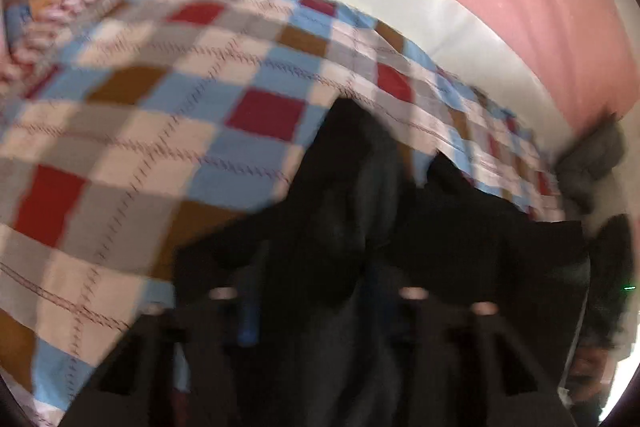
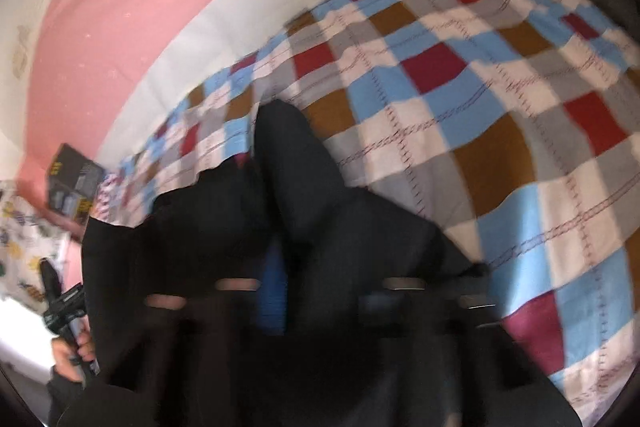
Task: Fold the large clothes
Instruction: 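Carry the held hem over to the collar with both grippers and lay it down, then open both grippers and pull them back from the folded jacket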
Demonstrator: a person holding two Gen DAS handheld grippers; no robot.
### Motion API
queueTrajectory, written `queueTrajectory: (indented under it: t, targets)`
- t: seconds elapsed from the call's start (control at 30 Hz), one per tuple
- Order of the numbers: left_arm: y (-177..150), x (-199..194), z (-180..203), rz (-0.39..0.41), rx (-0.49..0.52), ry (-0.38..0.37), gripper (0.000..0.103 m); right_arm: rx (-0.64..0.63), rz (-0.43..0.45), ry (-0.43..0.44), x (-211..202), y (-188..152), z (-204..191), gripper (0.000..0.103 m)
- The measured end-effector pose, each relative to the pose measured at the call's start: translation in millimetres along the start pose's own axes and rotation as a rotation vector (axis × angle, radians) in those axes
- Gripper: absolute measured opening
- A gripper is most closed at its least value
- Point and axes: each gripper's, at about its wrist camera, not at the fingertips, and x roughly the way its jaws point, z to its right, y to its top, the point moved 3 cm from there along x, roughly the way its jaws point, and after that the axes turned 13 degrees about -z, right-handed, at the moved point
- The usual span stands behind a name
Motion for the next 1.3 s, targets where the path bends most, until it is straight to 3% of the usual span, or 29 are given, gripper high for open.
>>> queueTrajectory:
  t: [0.03, 0.13, 0.3, 0.43, 0.57, 0.7, 0.77, 0.9, 1.0, 1.13, 1.23, 1.3]
  targets:
    - [3, -4, 4, 0.039, 0.009, 0.008, 0.023, -0.002, 0.026, -0.022, -3, 5, -1, 0.018]
    - [16, -7, 9, 0.123, 0.008, 0.031, 0.023, 0.016, 0.066, -0.059, 0, 20, 3, 0.017]
    - [26, 40, 9, 0.112, 0.036, 0.141, 0.026, -0.02, 0.029, -0.188, 49, 28, 7, 0.019]
    - [25, 58, 10, 0.139, 0.04, 0.188, 0.034, -0.03, 0.039, -0.231, 70, 29, 13, 0.024]
    - [29, 55, 11, 0.114, 0.04, 0.213, 0.037, -0.004, 0.024, -0.225, 67, 30, 19, 0.035]
    - [22, 19, 16, 0.139, 0.062, 0.228, 0.037, -0.029, 0.063, -0.249, 31, 19, 7, 0.038]
    - [12, -6, 19, 0.17, 0.079, 0.221, 0.037, -0.06, 0.098, -0.237, 7, 5, -3, 0.038]
    - [-22, -56, 29, 0.241, 0.115, 0.16, 0.037, -0.124, 0.146, -0.202, -31, -37, -23, 0.051]
    - [-67, -78, 44, 0.274, 0.165, 0.088, 0.049, -0.178, 0.155, -0.182, -45, -82, -37, 0.051]
    - [-122, -57, 55, 0.19, 0.22, 0.049, 0.05, -0.211, 0.073, -0.201, -31, -129, -39, 0.051]
    - [-137, -18, 54, 0.087, 0.219, 0.087, 0.05, -0.2, 0.035, -0.213, -10, -137, -23, 0.051]
    - [-138, -9, 55, 0.102, 0.23, 0.115, 0.051, -0.19, 0.045, -0.242, -7, -133, -18, 0.053]
